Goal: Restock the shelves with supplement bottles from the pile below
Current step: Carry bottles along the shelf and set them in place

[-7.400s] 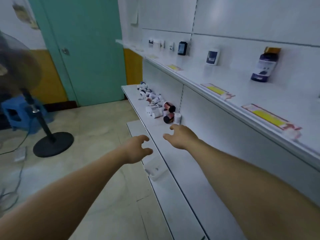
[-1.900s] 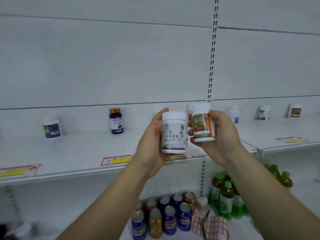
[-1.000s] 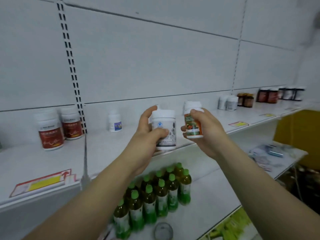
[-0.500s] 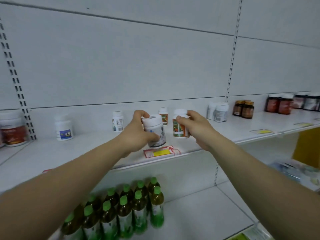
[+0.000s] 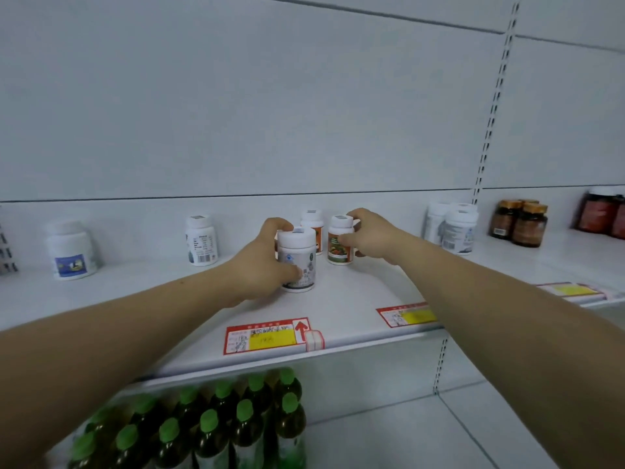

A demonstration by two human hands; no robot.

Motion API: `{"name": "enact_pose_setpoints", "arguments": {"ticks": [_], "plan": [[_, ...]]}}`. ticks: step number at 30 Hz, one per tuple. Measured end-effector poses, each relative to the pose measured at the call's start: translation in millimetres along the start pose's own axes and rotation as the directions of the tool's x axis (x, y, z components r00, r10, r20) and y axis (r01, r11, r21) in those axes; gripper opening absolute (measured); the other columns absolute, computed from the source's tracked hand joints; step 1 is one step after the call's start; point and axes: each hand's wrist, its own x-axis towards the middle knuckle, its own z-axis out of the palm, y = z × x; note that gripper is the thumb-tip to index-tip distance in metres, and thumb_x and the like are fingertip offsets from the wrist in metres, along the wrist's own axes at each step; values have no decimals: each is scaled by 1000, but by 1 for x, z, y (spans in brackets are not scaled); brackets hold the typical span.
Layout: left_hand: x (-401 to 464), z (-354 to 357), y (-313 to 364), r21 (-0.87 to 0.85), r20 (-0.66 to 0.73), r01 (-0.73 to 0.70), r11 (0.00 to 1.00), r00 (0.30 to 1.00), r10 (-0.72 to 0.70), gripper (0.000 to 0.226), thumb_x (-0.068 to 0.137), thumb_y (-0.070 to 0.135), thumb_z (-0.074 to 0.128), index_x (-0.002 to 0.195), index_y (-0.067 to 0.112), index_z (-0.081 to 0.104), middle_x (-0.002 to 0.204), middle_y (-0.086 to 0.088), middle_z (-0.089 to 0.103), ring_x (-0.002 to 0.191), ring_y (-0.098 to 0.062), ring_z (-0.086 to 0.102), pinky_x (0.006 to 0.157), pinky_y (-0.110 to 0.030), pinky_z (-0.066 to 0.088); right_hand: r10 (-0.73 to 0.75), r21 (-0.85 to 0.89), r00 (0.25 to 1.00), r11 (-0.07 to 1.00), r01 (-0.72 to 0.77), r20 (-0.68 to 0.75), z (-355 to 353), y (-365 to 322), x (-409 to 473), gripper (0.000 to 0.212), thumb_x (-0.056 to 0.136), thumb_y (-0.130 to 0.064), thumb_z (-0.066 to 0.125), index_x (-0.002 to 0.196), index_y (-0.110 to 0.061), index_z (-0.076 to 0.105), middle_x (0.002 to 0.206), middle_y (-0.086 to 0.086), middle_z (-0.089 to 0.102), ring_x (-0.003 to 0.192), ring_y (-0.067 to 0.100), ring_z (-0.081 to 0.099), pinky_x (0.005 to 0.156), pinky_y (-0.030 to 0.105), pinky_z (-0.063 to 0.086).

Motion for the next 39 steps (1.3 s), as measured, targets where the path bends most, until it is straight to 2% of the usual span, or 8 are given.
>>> {"name": "enact_pose_setpoints", "arguments": {"ticks": [4,7,13,15,19,25,34,39], "plan": [[15,11,8,-6,-51,71,997,996,-71,64,82,3,67,121,35,29,115,-2,47,99,-23,57,89,-38,53,-52,-93,997,994,57,56,-3,6,28,36,84,-18,63,118,-14,51,106,8,58,88,24,58,76,39,53],[21,21,16,-14,-93,122,992,988,-123,63,82,0,66,121,35,30,114,-1,46,99,-23,56,86,-36,52,-115,-149,990,981,127,85,-4,13,44,29,86,-20,59,111,-13,47,97,5,55,87,25,53,70,32,44],[25,42,29,-29,-203,212,977,956,-213,67,83,1,66,128,34,29,117,-3,48,102,-25,57,87,-37,52,-206,-236,974,946,223,94,-5,26,56,46,93,-29,55,131,-12,38,120,10,58,94,24,52,76,31,40],[25,48,34,-28,-221,213,977,951,-214,72,84,2,65,135,35,27,116,0,46,103,-23,55,86,-34,50,-188,-244,972,945,218,138,-8,30,51,51,92,-31,58,133,-11,35,124,11,56,101,26,54,81,33,43],[30,62,45,-14,-213,195,981,958,-193,73,82,1,66,138,33,30,122,-1,48,109,-25,55,97,-43,48,-188,-415,949,865,282,253,-31,38,23,67,89,-44,60,144,-17,31,140,9,46,121,27,49,91,32,40],[50,101,74,12,-98,111,994,989,-109,65,78,6,70,126,34,36,117,-4,49,106,-26,55,93,-45,51,-85,-559,951,792,246,298,-92,77,-25,59,91,-56,48,140,-25,41,145,1,43,130,22,42,104,33,34],[67,187,136,20,18,11,1000,1000,-12,73,84,8,66,137,34,24,113,-2,46,102,-25,57,93,-41,51,111,-661,950,741,116,291,-194,152,-49,64,91,-63,40,143,-26,40,151,1,36,135,22,37,111,36,29],[88,249,171,130,9,-56,990,998,55,65,84,18,66,132,30,25,120,-8,55,103,-27,59,93,-41,50,185,-709,939,701,80,289,-251,198,-40,85,78,-82,31,147,-32,30,156,2,27,140,24,30,115,44,24]]}}
